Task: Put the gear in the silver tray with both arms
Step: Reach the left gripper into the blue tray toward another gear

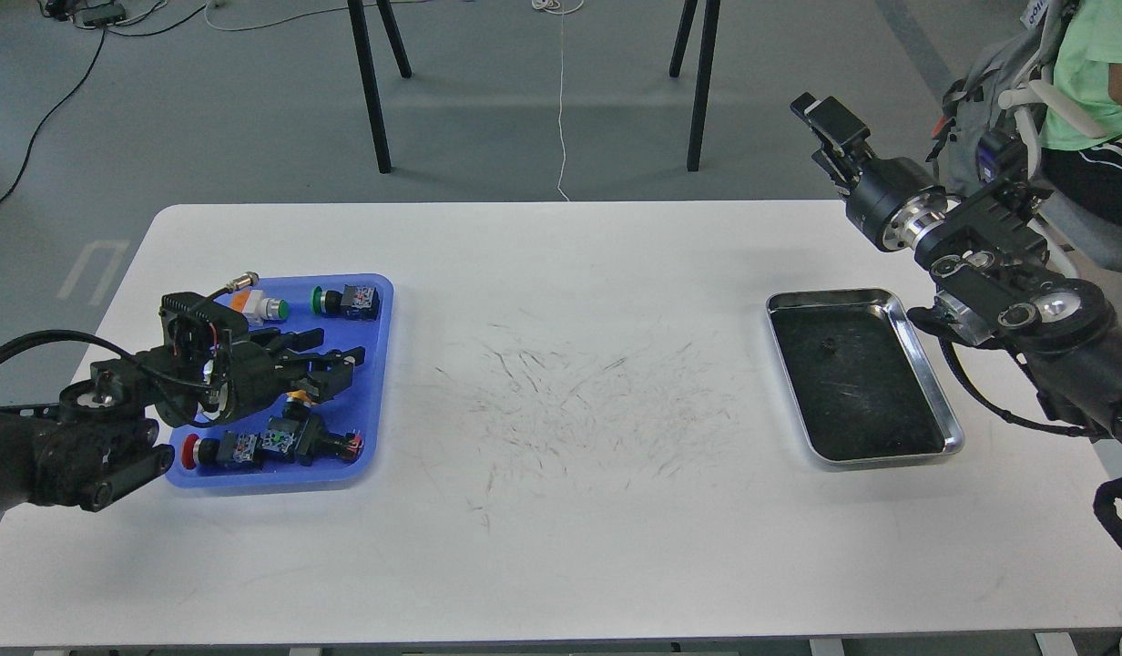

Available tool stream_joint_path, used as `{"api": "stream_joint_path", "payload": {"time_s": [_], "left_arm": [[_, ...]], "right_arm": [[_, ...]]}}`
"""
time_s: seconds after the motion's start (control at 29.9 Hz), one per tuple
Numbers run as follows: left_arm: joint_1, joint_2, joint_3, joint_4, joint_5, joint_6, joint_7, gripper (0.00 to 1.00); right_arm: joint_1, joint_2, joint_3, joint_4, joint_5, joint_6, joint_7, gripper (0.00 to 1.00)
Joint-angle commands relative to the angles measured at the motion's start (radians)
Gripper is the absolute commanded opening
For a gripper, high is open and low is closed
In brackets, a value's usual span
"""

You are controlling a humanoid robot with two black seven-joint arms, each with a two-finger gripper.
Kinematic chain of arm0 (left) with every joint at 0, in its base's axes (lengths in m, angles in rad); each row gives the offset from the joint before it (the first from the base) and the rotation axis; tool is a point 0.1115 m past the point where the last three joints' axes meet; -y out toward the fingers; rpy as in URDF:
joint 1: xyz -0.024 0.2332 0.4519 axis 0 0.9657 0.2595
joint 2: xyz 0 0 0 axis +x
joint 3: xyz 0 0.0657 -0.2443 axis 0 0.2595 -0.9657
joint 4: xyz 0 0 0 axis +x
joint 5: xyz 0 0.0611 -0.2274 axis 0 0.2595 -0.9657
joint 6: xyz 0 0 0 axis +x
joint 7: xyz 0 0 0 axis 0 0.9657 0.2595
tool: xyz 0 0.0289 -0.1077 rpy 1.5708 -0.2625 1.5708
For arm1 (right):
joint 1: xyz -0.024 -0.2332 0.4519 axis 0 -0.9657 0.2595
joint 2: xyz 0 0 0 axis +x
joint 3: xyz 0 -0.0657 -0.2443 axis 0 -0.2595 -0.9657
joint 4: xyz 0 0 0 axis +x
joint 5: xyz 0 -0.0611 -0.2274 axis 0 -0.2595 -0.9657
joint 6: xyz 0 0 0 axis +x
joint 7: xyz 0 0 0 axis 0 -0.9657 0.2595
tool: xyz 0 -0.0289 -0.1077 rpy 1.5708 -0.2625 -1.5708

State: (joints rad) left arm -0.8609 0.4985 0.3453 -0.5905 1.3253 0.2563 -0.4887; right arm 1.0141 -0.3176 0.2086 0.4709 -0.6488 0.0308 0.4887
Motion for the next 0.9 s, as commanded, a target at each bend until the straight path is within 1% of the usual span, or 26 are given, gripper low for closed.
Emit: {"api": "stream_joint_path", "payload": {"time_s": [0.0, 0.1, 0.17, 0.3, 0.4, 0.47, 0.57, 0.87], "left_arm": [[0.006, 0.000, 0.001, 0.000, 0.000, 0.000, 0.000, 0.67], [0.010, 0.000, 0.001, -0.011, 0.000, 0.001, 0.000, 0.66], [0.009, 0.000, 0.001, -0.005, 0.000, 0.003, 0.000, 0.63], [0.006, -0.006, 0.001, 0.000, 0.002, 0.023, 0.000, 0.54], [0.008, -0.008, 0.001, 0.000, 0.000, 0.029, 0.000, 0.50], [0.006, -0.011, 0.004, -0.003, 0.006, 0.031, 0.000, 0.44], [0.008, -0.009, 0.008, -0.002, 0.011, 0.046, 0.000, 0.39], [0.009, 0.000, 0.008, -0.011, 0.014, 0.051, 0.000, 0.30]], "right_arm": [[-0.002, 0.000, 0.000, 0.000, 0.000, 0.000, 0.000, 0.92], [-0.002, 0.000, 0.000, -0.001, 0.000, 0.000, 0.000, 0.92], [-0.002, 0.000, 0.000, -0.001, 0.000, 0.000, 0.000, 0.92], [-0.003, 0.000, -0.003, -0.003, 0.000, 0.000, 0.000, 0.92], [-0.003, 0.000, -0.005, -0.001, 0.000, 0.000, 0.000, 0.92], [-0.002, 0.000, -0.005, -0.001, 0.000, 0.000, 0.000, 0.92], [-0.002, 0.000, -0.006, -0.001, 0.000, 0.000, 0.000, 0.92], [-0.003, 0.002, -0.006, -0.001, 0.000, 0.000, 0.000, 0.92]]}}
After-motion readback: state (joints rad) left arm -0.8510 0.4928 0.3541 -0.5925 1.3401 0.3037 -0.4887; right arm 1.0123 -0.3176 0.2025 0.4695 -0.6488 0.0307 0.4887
